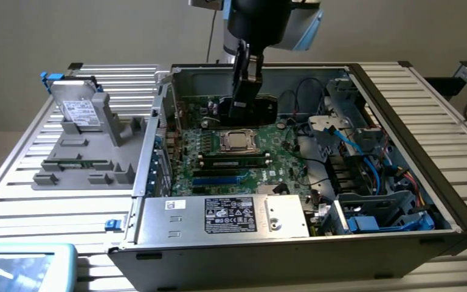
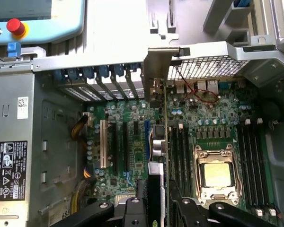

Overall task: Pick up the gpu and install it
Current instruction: 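Insert the gpu into the slot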

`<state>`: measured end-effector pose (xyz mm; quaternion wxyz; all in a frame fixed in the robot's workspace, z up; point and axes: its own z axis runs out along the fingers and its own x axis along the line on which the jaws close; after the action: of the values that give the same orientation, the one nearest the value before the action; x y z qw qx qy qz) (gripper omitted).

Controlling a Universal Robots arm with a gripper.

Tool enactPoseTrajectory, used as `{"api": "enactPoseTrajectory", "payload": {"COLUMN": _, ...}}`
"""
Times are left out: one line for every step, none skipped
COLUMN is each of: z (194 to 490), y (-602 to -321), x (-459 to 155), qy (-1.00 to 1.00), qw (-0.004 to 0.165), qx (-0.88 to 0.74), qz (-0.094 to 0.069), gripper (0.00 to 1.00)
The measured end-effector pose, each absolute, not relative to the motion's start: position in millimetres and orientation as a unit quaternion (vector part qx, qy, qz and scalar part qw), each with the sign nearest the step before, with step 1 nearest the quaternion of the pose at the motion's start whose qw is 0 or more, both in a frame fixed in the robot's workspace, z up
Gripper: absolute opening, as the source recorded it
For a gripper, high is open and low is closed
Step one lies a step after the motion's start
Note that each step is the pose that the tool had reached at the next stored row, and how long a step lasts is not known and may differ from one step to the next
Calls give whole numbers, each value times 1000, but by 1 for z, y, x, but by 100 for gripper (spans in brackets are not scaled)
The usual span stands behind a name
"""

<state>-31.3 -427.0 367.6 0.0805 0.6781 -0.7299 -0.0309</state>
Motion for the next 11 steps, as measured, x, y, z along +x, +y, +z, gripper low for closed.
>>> {"api": "enactPoseTrajectory", "payload": {"z": 366, "y": -427, "x": -31, "qy": -730, "qw": 81, "qx": 678, "qz": -31, "gripper": 28}}
{"api": "enactPoseTrajectory", "payload": {"z": 364, "y": -427, "x": -31, "qy": -730, "qw": 82, "qx": 678, "qz": -32, "gripper": 28}}
{"api": "enactPoseTrajectory", "payload": {"z": 363, "y": -427, "x": -31, "qy": -730, "qw": 83, "qx": 678, "qz": -33, "gripper": 28}}
{"api": "enactPoseTrajectory", "payload": {"z": 361, "y": -427, "x": -30, "qy": -730, "qw": 83, "qx": 678, "qz": -34, "gripper": 28}}
{"api": "enactPoseTrajectory", "payload": {"z": 360, "y": -427, "x": -30, "qy": -730, "qw": 84, "qx": 678, "qz": -34, "gripper": 28}}
{"api": "enactPoseTrajectory", "payload": {"z": 358, "y": -427, "x": -30, "qy": -730, "qw": 84, "qx": 678, "qz": -34, "gripper": 28}}
{"api": "enactPoseTrajectory", "payload": {"z": 356, "y": -427, "x": -30, "qy": -729, "qw": 84, "qx": 678, "qz": -35, "gripper": 28}}
{"api": "enactPoseTrajectory", "payload": {"z": 354, "y": -427, "x": -30, "qy": -729, "qw": 84, "qx": 678, "qz": -35, "gripper": 28}}
{"api": "enactPoseTrajectory", "payload": {"z": 352, "y": -427, "x": -30, "qy": -729, "qw": 85, "qx": 678, "qz": -35, "gripper": 28}}
{"api": "enactPoseTrajectory", "payload": {"z": 350, "y": -427, "x": -30, "qy": -729, "qw": 85, "qx": 678, "qz": -35, "gripper": 28}}
{"api": "enactPoseTrajectory", "payload": {"z": 349, "y": -427, "x": -30, "qy": -729, "qw": 85, "qx": 678, "qz": -36, "gripper": 28}}
